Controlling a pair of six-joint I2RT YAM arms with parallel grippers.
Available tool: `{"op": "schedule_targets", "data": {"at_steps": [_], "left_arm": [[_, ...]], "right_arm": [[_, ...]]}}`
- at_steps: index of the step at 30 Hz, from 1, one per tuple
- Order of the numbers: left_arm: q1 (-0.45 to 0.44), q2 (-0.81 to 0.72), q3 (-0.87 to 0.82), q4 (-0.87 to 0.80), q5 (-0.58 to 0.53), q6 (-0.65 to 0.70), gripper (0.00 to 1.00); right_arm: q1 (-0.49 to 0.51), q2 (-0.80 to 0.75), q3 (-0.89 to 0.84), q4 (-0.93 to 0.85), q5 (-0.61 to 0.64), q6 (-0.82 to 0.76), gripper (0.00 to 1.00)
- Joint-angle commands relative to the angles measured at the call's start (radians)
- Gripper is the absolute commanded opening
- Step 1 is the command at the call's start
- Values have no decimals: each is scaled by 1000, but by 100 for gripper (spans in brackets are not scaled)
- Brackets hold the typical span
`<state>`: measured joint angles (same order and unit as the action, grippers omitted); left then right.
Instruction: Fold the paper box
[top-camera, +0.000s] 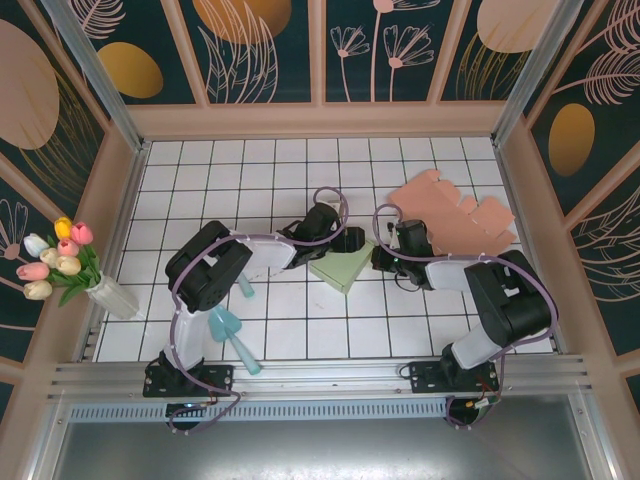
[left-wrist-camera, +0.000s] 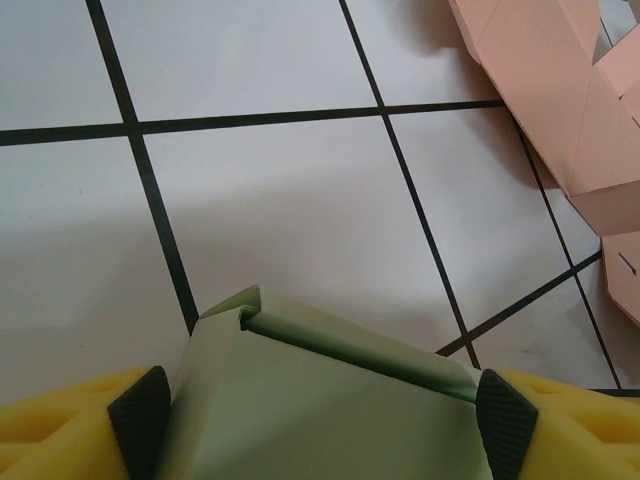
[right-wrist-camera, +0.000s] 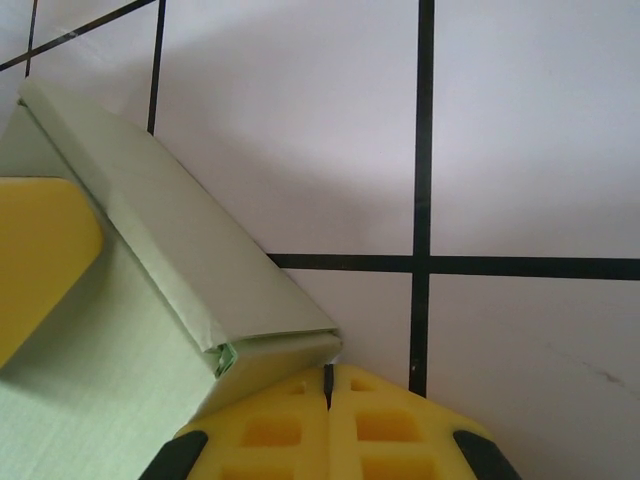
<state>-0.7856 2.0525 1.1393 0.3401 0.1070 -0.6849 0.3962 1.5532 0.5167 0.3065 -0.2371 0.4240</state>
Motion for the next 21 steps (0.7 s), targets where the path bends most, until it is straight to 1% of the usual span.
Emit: {"op": "schedule_targets", "data": {"at_steps": [1,5,8,11,13,17,21], "left_arm": [[-69,-30,4,24,88,-59,82],[-23,-52,-28,-10,7,-112,84],[3,-86,-63,-13,-48,-118,84],[8,-132,-87,-24,-88,-106,85],[9,-172,-112,-28,-100,-105,86],[9,-267,-220,-3,-121,-114,86],[9,-331,-336,34,-121,-117,85]], "right_arm": [[25,-58,14,81,-53,-11,0],[25,-110,3,8,52,31,0],[24,-172,-22,-57,130,60,0],[25,-241,-50,-106,178,70,0],[30,-304,-78,-135,186,80,0],[99,-456,-172,-152,221,116,0],[191,-539,-255,-134,245,166,0]]}}
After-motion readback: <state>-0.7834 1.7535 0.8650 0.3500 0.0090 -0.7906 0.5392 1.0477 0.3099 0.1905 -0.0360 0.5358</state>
